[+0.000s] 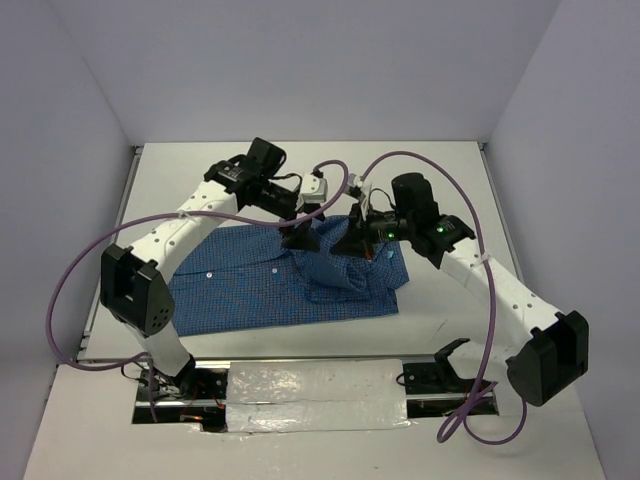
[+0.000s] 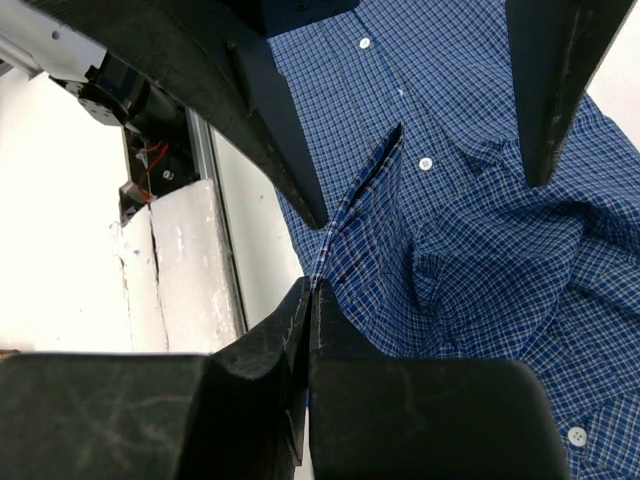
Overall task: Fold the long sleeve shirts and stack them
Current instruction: Fold the shirt
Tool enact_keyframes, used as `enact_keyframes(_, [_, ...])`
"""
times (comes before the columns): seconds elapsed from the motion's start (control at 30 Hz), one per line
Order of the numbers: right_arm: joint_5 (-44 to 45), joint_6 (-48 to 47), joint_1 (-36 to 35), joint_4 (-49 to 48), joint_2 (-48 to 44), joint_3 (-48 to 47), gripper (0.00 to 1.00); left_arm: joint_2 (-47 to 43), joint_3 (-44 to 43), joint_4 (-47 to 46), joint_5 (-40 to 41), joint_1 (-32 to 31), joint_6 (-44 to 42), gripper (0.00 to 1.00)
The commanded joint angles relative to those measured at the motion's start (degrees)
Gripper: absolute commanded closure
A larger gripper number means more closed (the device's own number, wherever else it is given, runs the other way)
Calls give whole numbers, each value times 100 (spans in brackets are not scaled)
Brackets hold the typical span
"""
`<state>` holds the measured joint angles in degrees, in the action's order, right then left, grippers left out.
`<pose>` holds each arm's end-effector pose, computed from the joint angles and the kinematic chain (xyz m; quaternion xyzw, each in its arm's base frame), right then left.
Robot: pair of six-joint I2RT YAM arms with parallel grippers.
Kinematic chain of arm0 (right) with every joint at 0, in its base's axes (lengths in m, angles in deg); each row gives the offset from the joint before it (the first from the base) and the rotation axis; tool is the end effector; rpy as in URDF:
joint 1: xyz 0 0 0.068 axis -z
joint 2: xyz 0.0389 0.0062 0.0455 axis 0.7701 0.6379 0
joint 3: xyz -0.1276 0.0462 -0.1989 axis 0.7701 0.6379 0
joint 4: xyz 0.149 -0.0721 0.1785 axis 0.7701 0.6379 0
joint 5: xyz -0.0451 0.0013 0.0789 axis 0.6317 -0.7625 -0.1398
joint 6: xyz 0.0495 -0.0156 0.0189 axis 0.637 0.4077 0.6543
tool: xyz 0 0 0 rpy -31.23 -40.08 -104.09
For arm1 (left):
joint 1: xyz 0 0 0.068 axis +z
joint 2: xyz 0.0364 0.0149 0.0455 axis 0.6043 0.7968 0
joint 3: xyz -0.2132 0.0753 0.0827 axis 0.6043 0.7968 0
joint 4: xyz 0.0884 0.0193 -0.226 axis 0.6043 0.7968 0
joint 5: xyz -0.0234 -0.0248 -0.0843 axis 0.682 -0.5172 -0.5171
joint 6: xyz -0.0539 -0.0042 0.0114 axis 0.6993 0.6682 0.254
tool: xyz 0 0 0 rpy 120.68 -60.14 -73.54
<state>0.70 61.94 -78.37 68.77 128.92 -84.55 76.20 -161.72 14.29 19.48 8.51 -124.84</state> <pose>0.2130 0.1448 0.3005 -0.4301 0.6989 0.4295 0.3770 0.2847 -0.1901 0.3095 0.6051 0.6022 -0.3861 0.3496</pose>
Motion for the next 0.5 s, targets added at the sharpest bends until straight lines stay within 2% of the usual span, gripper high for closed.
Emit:
enact_keyframes(0.0, [-93,-128,-55,-269,-215,38,100,61,-206,312,-439,28,-358,7])
enact_keyframes(0.03, [-66,-154,-55,-260,-224,37,100,61,-241,626,-588,28,-655,27])
enact_keyframes(0.1, [4,-163,-47,-277,-224,37,100,26,-224,769,-625,28,-746,58])
enact_keyframes(0.13, [30,-146,-38,-304,-224,55,100,9,-189,796,-625,28,-754,87])
enact_keyframes(0.17, [152,-67,-47,-417,-241,72,100,-44,-171,796,-581,28,-711,98])
enact_keyframes(0.2, [232,12,-47,-488,-250,116,76,-70,-110,744,-546,28,-510,100])
enact_keyframes(0.23, [311,91,-47,-541,-250,143,58,-114,-83,674,-502,28,-360,100])
enact_keyframes(0.27, [373,196,-55,-593,-259,160,45,-184,-57,456,-415,28,-211,100])
enact_keyframes(0.3, [391,258,-55,-611,-241,213,27,-220,-13,340,-362,28,165,100])
enact_keyframes(0.33, [417,433,-55,-716,-250,265,19,-263,-4,183,-309,28,299,100])
enact_keyframes(0.37, [443,513,-47,-786,-241,336,6,-290,-13,190,-334,28,370,100])
enact_keyframes(0.4, [539,583,-55,-857,-206,502,0,-316,-56,233,-370,28,336,100])
enact_keyframes(0.47, [802,689,-47,-963,-127,687,0,-343,-92,373,-501,28,257,100])
